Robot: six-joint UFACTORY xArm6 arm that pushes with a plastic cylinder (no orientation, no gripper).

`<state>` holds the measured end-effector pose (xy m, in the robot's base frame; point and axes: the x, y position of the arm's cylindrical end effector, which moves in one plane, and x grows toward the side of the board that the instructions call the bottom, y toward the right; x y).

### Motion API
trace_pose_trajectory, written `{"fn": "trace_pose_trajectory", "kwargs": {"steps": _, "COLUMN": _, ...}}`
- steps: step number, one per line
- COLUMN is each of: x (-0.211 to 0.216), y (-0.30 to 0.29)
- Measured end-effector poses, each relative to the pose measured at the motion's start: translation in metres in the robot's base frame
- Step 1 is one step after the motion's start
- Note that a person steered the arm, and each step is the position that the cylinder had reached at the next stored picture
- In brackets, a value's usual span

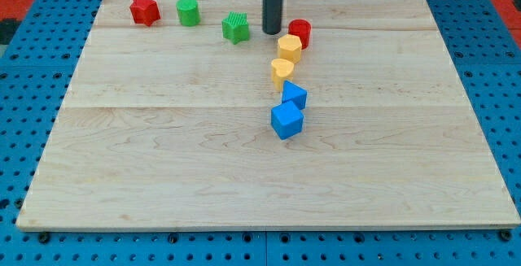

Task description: Slide the red circle into the right side of the green circle

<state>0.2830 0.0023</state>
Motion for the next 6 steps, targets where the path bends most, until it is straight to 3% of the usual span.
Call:
{"fn": "trace_pose_trajectory", "kwargs": {"steps": 2, "x": -0.012, "y": -0.128}}
{"fn": "trace_pose_trajectory", "kwargs": {"steps": 3, "x": -0.009, "y": -0.124}}
{"fn": "trace_pose_trajectory", "kwargs": {"steps": 5, "x": -0.038, "y": 0.053}}
{"fn": "trace_pose_trajectory", "kwargs": {"steps": 6, "x": -0.059, "y": 0.086}}
